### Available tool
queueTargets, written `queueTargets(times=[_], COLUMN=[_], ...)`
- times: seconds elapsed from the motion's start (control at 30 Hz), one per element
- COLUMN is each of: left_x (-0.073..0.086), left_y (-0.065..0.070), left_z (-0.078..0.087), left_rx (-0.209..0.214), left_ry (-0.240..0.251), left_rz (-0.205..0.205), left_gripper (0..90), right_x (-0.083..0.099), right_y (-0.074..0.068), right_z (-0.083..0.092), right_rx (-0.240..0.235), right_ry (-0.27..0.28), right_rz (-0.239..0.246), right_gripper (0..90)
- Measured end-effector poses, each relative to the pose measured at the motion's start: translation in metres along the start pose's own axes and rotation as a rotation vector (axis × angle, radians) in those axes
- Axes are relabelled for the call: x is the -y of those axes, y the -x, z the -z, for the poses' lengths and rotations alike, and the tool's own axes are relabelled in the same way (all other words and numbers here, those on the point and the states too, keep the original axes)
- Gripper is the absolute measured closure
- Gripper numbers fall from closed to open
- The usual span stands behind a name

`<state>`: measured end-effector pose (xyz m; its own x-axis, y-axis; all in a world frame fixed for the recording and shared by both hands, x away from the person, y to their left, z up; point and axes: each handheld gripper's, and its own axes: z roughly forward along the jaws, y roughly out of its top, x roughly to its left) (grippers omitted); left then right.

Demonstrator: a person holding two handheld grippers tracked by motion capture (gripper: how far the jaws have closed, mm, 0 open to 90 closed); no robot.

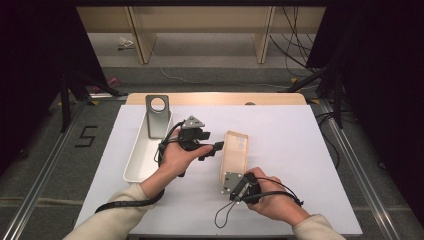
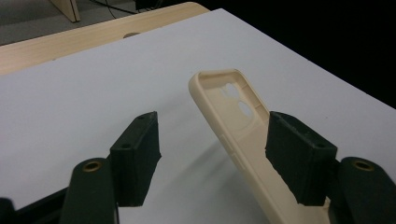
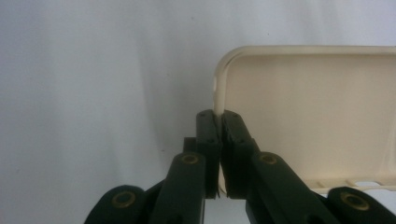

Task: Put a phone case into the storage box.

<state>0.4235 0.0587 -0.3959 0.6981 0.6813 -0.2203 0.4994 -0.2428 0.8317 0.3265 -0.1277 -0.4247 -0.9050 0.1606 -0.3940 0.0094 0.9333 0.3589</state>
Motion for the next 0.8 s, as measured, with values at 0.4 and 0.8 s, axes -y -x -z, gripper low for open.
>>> queueTargets(times=[0.4, 0.8], left_x=[-0.007, -0.009], left_y=[0.000, -0.003], left_z=[-0.014, -0.027], left_rx=[-0.003, 0.007], left_ry=[-0.032, -0.070], left_rz=[0.041, 0.119], left_gripper=[45.4, 59.0], right_x=[-0.004, -0.006], right_y=[-0.001, -0.002], right_z=[0.000, 0.002], right_rx=[0.009, 0.026], right_ry=[0.011, 0.022], right_rz=[0.012, 0.020], right_gripper=[87.2, 87.2])
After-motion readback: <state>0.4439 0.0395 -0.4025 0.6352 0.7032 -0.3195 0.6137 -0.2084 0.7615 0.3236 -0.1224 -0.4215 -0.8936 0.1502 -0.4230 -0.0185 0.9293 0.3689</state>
